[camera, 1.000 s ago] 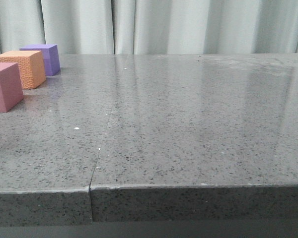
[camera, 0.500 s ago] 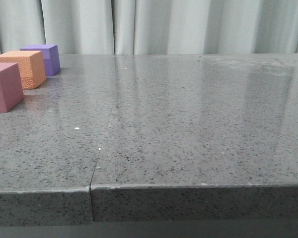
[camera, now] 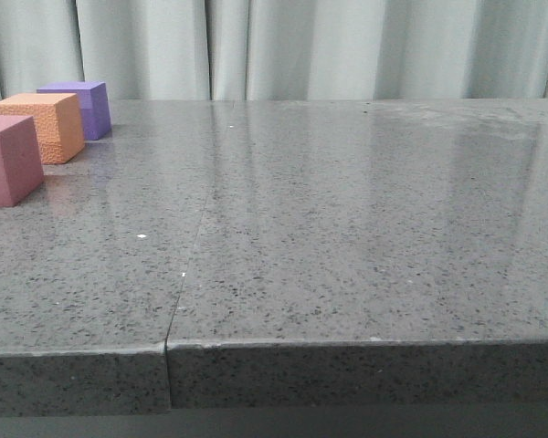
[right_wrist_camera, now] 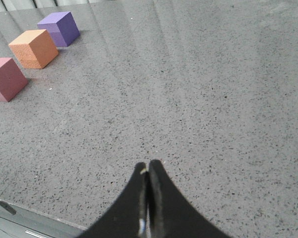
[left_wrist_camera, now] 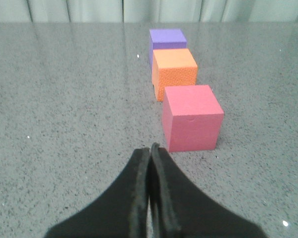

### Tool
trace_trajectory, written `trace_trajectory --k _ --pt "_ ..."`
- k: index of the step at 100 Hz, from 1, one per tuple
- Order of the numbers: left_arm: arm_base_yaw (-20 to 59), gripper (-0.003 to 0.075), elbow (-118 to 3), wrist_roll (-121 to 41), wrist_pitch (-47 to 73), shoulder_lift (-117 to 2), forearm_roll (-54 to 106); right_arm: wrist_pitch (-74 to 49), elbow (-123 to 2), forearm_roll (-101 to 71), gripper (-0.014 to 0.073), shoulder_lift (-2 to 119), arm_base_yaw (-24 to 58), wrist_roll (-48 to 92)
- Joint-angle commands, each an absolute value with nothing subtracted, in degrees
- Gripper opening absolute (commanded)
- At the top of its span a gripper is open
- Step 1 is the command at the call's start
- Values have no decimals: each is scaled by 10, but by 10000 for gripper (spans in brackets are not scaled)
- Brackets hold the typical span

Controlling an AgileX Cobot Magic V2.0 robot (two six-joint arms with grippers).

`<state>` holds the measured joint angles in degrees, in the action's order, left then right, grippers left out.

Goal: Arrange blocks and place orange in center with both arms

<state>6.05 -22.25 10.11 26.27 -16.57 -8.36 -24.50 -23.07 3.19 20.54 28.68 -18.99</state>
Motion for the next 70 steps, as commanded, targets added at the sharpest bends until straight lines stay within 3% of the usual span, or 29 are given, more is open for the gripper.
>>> trace_trajectory --k 1,29,70 --pt "37 -20 -215 55 172 -156 -41 -200 -245 38 -69 208 286 -184" --pt "0 -20 -102 44 -27 -114 -22 -200 -245 38 -69 208 286 -184" --pt "-15 -20 17 31 -54 20 -9 -200 -245 38 -69 208 286 -184"
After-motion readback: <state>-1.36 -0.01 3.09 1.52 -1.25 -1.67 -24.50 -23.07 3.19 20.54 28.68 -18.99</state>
